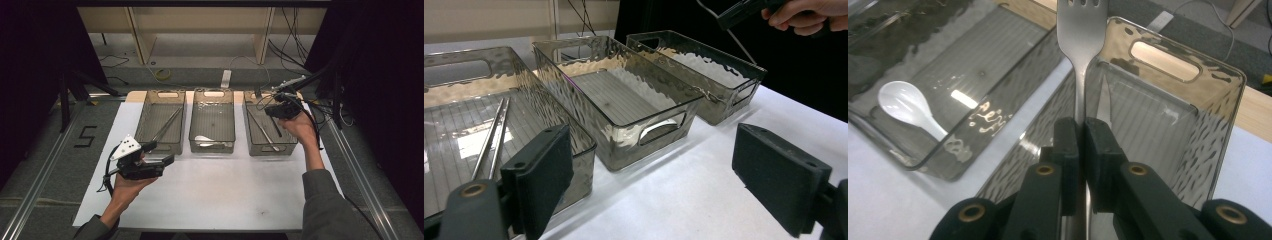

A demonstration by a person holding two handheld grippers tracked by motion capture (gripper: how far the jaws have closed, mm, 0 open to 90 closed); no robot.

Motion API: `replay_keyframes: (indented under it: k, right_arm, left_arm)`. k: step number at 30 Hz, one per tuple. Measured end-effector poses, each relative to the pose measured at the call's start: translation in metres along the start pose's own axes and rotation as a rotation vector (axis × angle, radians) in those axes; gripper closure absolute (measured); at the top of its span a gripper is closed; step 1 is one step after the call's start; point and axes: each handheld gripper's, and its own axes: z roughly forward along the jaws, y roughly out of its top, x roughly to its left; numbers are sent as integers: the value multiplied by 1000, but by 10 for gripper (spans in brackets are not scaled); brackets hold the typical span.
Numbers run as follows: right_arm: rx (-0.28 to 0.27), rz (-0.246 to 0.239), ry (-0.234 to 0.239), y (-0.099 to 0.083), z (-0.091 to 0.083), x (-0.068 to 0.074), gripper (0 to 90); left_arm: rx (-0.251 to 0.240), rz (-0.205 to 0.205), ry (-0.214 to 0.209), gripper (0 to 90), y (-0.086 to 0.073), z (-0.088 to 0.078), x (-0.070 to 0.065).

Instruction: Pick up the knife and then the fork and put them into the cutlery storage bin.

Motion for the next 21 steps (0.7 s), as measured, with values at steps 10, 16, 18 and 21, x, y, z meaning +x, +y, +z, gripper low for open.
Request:
replay_keyframes:
  k: [10, 16, 18, 21]
  right_arm:
    - [2, 35, -1, 0, 8, -6, 851]
    - [16, 49, 2, -1, 15, -10, 851]
    - [17, 53, 3, -1, 18, -10, 851]
    - [18, 65, 10, -1, 21, -11, 851]
  left_arm:
    - [-2, -3, 1, 160, 0, 0, 0]
    - [-2, -4, 1, 160, 0, 0, 1]
    - [-2, -4, 1, 160, 0, 0, 1]
    - [-2, -5, 2, 160, 0, 0, 1]
